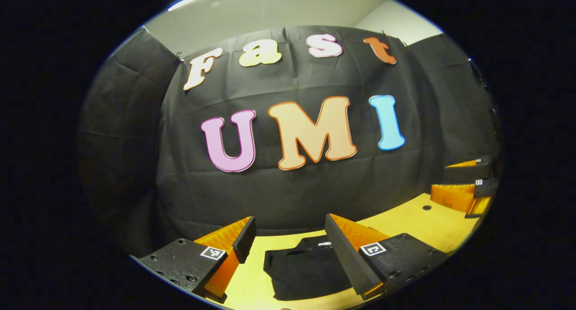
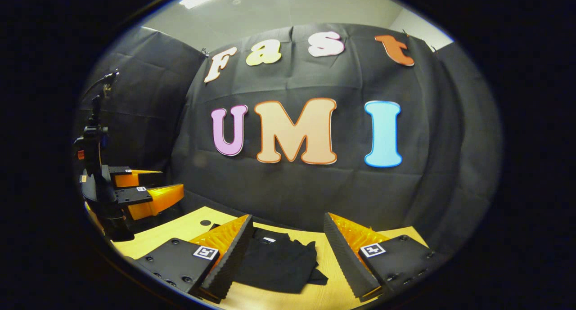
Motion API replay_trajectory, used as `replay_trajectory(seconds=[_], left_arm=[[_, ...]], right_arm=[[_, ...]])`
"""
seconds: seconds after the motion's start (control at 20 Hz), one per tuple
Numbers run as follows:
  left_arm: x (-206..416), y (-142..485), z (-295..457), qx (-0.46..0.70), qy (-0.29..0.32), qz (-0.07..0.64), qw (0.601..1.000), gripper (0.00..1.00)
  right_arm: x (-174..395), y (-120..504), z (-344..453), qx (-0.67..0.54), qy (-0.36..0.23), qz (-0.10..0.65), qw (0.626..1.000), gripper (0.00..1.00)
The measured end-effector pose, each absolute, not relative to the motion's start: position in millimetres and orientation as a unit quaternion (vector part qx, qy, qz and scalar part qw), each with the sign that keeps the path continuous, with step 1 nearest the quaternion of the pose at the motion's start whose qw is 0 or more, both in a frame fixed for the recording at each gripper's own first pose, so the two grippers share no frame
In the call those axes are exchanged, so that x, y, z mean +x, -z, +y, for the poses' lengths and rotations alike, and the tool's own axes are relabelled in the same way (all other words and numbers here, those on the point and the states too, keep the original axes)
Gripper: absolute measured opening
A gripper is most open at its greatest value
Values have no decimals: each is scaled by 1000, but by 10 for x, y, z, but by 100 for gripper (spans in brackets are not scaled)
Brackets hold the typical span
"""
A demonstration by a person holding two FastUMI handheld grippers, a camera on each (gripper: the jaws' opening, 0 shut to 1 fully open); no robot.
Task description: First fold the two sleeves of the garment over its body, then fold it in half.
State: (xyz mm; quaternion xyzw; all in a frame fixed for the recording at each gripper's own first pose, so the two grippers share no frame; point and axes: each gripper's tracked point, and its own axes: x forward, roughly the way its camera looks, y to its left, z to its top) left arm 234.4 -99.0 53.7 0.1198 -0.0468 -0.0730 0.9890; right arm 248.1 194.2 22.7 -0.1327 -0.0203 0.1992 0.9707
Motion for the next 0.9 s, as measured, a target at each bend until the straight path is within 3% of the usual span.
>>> replay_trajectory(seconds=[0.25,0.6,0.9], left_arm=[[1682,-371,-861,127,90,-50,987,92],[604,346,-557,138,110,9,984,93],[414,523,-259,109,110,35,987,93]], right_arm=[[1592,3,2044,-67,-207,-35,975,98],[682,481,2010,-51,-190,-38,980,98],[270,722,1934,-71,-169,-24,983,96]])
